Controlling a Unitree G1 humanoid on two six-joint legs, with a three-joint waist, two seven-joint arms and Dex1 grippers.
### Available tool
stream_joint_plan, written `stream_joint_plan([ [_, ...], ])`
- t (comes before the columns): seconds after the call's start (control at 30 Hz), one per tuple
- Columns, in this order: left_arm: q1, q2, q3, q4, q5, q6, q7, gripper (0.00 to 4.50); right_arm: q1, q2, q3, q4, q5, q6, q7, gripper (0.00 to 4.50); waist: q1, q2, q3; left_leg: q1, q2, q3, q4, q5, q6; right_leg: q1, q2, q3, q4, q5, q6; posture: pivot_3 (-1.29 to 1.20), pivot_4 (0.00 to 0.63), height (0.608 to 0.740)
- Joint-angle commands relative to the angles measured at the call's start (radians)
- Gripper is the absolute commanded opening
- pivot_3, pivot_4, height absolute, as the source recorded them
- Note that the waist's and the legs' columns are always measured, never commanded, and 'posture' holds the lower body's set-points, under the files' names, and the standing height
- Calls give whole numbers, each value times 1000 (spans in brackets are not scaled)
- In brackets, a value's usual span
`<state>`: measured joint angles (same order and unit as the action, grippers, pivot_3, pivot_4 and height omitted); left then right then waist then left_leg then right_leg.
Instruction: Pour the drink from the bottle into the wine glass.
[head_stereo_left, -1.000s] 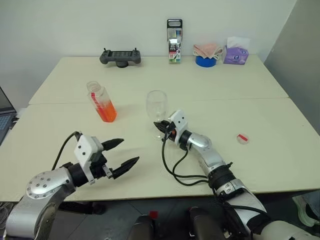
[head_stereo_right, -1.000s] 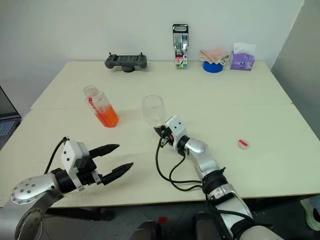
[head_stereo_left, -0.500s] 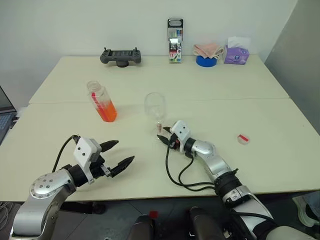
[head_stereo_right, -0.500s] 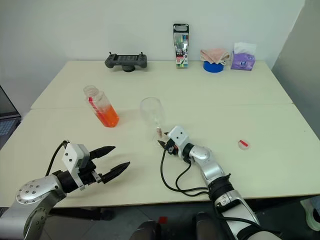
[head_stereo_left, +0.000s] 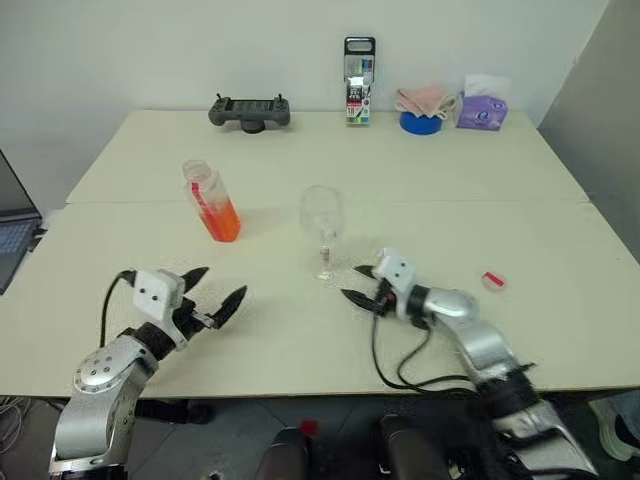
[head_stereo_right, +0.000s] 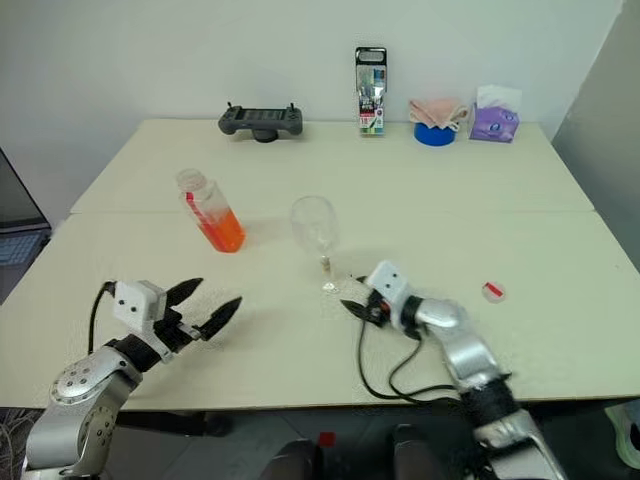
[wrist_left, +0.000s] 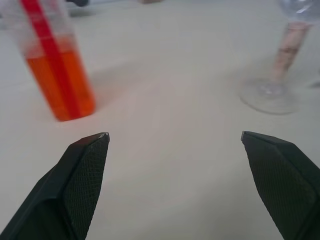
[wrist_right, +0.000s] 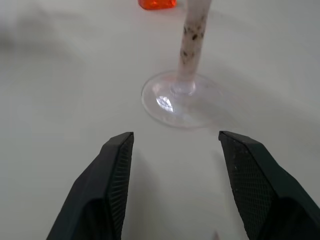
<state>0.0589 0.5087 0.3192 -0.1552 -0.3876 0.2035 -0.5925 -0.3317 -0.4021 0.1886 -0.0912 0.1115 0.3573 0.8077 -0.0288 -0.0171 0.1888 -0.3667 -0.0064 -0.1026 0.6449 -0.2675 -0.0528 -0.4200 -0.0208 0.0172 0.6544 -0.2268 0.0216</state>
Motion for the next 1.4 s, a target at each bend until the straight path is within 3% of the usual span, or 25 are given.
stream_joint_plan([
  [0.03,-65,-15,35,16,13,-41,65,4500,-11,-151,-137,-263,153,200,84,2880,0,-1,0,0,0,0,1,0,0,0,0,0,0,0,0,0,150,740],
  [0.2,-164,-14,49,59,28,-27,144,4500,-230,-358,-277,-345,353,456,157,2880,-8,-2,1,1,1,1,1,0,0,1,1,0,1,1,1,0,150,740],
  [0.4,-297,8,29,137,65,18,203,4500,-532,-335,-301,-274,538,608,144,2880,-6,-3,0,1,2,-1,-2,0,0,0,3,-3,-2,0,0,0,150,740],
  [0.43,-312,8,21,141,70,23,205,4500,-557,-333,-299,-261,553,622,143,3066,-4,-3,0,0,3,-2,-2,0,0,1,3,-3,-3,1,0,0,150,740],
  [0.5,-331,6,16,150,75,29,211,4500,-576,-335,-295,-247,569,634,138,3462,-1,-3,0,-3,1,-1,-2,0,0,0,1,-3,-6,1,1,0,150,740],
  [0.6,-363,11,-1,175,92,24,205,4500,-579,-355,-267,-240,550,603,152,4455,2,-3,0,-8,-1,-1,0,-1,0,-1,-1,-2,-10,5,-2,0,150,740],
  [0.9,-522,8,-44,341,129,-32,190,4500,-604,-360,-230,-241,529,552,139,4485,2,-3,0,-10,-1,-2,1,0,-1,-3,-1,-4,-10,6,-1,0,150,740],
  [1.4,-834,-14,-106,774,215,-194,192,4500,-584,-367,-210,-279,540,581,108,4485,2,-3,0,-11,-1,-2,1,0,-1,-3,-1,-4,-9,6,-1,0,150,740],
])
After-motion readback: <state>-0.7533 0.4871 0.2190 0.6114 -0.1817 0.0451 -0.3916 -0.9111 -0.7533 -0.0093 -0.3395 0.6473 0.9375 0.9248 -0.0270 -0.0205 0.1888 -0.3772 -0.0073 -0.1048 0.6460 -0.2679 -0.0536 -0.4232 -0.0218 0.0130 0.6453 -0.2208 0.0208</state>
